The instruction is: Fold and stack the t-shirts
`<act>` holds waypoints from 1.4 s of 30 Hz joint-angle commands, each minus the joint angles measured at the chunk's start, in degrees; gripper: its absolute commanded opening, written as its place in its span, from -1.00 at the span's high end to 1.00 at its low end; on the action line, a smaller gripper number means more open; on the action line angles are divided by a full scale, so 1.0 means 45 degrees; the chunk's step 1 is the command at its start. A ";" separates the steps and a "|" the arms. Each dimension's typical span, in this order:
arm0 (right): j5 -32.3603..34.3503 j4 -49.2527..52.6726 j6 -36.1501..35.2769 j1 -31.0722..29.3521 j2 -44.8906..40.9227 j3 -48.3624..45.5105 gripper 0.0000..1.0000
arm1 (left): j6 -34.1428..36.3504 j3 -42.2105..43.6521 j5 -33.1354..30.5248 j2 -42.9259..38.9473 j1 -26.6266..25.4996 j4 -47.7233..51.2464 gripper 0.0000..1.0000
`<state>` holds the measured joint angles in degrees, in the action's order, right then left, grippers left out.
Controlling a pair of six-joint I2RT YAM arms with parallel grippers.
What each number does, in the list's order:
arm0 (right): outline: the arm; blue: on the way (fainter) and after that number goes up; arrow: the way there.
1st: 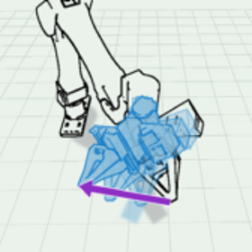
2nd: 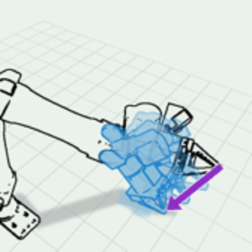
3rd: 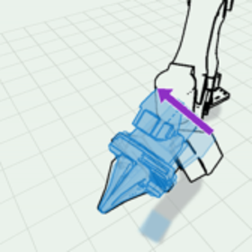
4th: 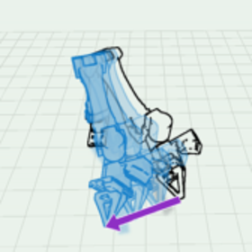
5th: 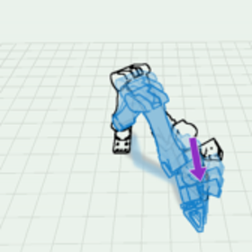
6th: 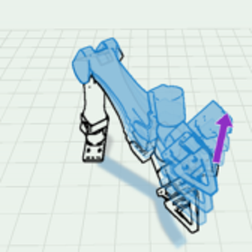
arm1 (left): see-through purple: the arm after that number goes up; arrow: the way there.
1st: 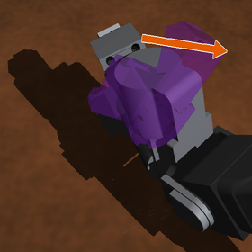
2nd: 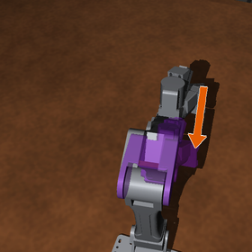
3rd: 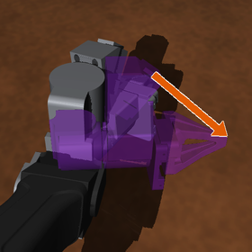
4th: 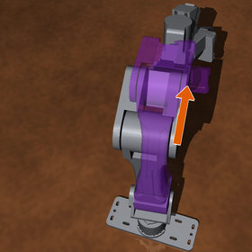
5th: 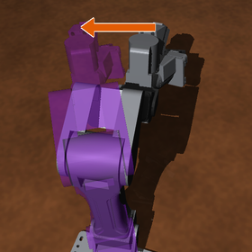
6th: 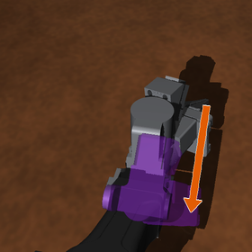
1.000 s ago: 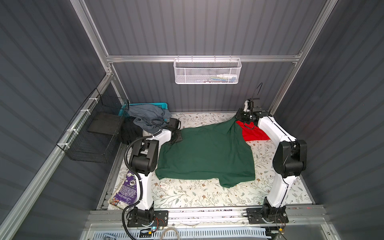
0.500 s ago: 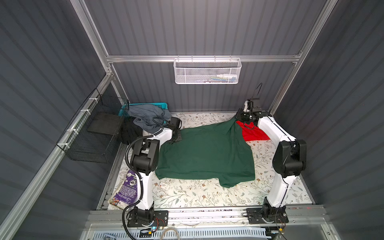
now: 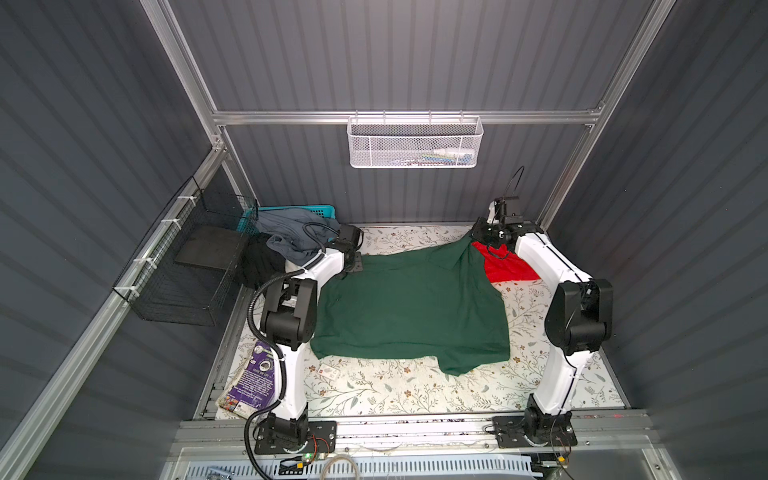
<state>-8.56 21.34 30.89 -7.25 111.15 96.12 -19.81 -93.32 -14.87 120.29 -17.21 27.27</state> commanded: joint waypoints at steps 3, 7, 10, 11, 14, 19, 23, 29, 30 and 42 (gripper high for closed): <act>0.0197 0.0137 -0.0093 -0.0050 0.0382 0.0695 1.00 | 0.0964 -0.1328 -0.0944 0.0478 0.0074 0.0760 0.88; 0.0339 0.0137 0.0069 -0.0050 0.0492 0.1080 1.00 | 0.1136 -0.1835 -0.0992 0.0777 0.0226 0.1017 0.87; 0.0353 0.0140 0.0127 -0.0069 0.0480 0.1199 1.00 | 0.1318 -0.1943 -0.1038 0.0852 0.0321 0.0960 0.88; 0.0415 0.0137 0.0115 -0.0070 0.0439 0.1201 1.00 | 0.1407 -0.1986 -0.1069 0.0876 0.0362 0.0908 0.88; 0.0519 0.0140 0.0080 -0.0070 0.0280 0.1127 1.00 | 0.1647 -0.2172 -0.1195 0.0998 0.0461 0.0857 0.88; 0.0741 0.0453 0.0012 -0.0089 -0.0134 0.0736 1.00 | 0.1960 -0.2342 -0.1070 0.1064 0.0480 0.0731 0.90; 0.0886 0.0513 0.0027 -0.0100 -0.0513 0.0158 1.00 | 0.2015 -0.2051 -0.1052 0.0850 0.0485 0.0579 0.91; 0.1135 0.0711 0.0047 -0.0119 -0.1337 -0.0949 1.00 | 0.1793 -0.1178 -0.0839 0.0110 0.0486 0.0164 0.93; 0.1148 0.0697 0.0067 -0.0128 -0.1504 -0.1185 1.00 | 0.1704 -0.1007 -0.0773 -0.0026 0.0485 0.0080 0.93; 0.1448 0.0878 0.0307 -0.0187 -0.3170 -0.3468 1.00 | 0.1179 0.0641 -0.0358 -0.1068 0.0475 -0.0437 0.97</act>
<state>-3.38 24.23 31.70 -7.88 98.83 81.87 -13.69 -91.94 -16.69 117.86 -15.38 25.85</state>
